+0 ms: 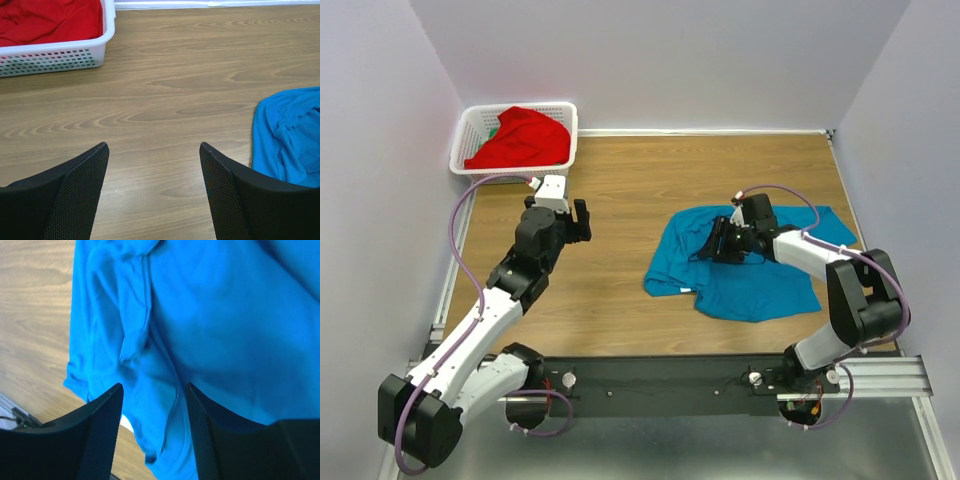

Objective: Fold and stack the t-shirts
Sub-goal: Flatten the tshirt out

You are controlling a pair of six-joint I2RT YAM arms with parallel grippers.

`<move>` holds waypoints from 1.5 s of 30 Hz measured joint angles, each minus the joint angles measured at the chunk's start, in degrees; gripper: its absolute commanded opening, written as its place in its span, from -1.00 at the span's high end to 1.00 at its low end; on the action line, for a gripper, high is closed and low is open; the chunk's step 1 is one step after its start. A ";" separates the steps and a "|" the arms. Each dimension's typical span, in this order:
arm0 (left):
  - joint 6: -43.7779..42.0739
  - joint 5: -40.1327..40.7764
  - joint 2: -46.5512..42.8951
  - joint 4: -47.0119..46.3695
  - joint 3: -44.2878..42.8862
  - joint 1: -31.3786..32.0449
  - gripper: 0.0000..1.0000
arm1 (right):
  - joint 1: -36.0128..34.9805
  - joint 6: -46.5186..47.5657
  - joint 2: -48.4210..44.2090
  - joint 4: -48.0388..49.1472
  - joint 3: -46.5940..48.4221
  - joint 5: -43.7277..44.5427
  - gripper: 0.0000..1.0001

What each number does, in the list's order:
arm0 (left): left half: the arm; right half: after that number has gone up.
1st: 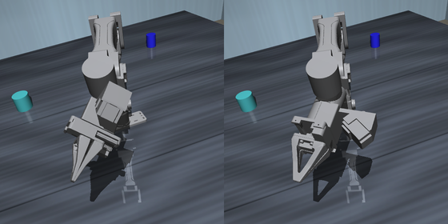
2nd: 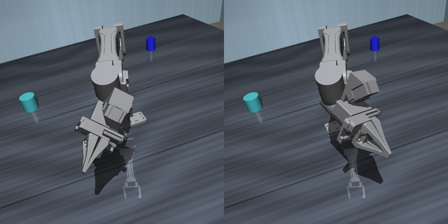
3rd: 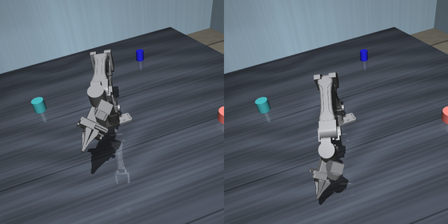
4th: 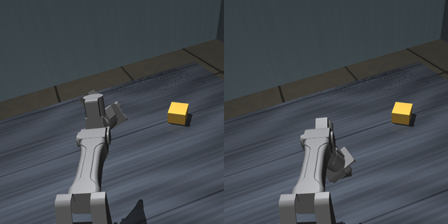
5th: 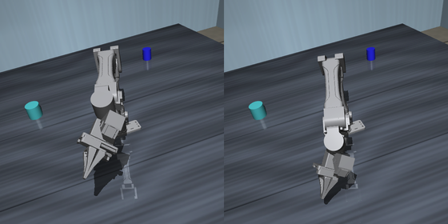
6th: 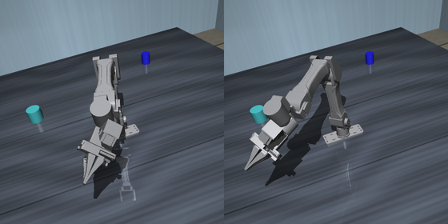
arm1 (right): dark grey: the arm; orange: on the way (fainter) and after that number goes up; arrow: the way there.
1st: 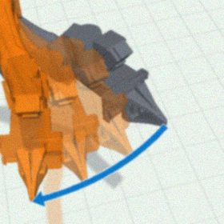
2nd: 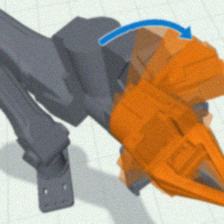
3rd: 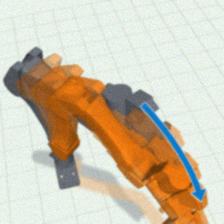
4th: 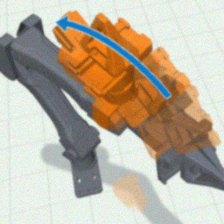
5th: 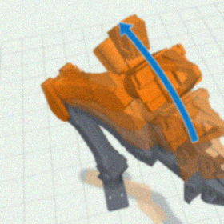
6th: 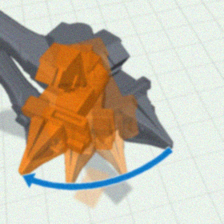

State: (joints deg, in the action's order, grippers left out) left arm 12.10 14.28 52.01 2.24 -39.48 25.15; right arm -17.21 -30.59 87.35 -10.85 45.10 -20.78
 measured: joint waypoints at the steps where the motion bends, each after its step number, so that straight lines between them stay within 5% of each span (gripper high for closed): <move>1: -0.07 0.00 -0.02 -0.02 0.00 -0.04 -0.61 | -0.11 -0.11 1.36 0.81 0.46 -0.15 -0.12; 19: -0.28 -0.87 -0.57 -0.52 0.00 -1.07 -0.61 | -2.43 1.27 4.68 3.56 1.36 -3.13 0.43; 25: -0.28 -1.09 -0.57 -0.57 0.00 -1.20 -0.60 | -3.37 1.73 4.79 3.58 1.36 -3.08 0.97; 35: -0.28 -1.42 -0.57 -0.79 0.00 -1.57 -0.60 | -7.78 -0.98 6.84 3.56 11.37 -4.17 0.99; 45: -0.24 -1.46 -0.46 -0.85 0.00 -1.84 -0.60 | -11.02 -9.77 23.65 8.39 33.22 -0.79 0.99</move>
State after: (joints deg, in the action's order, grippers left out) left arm 11.86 12.82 51.55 1.39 -39.48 23.31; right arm -28.23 -40.36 111.00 -2.46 78.32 -21.56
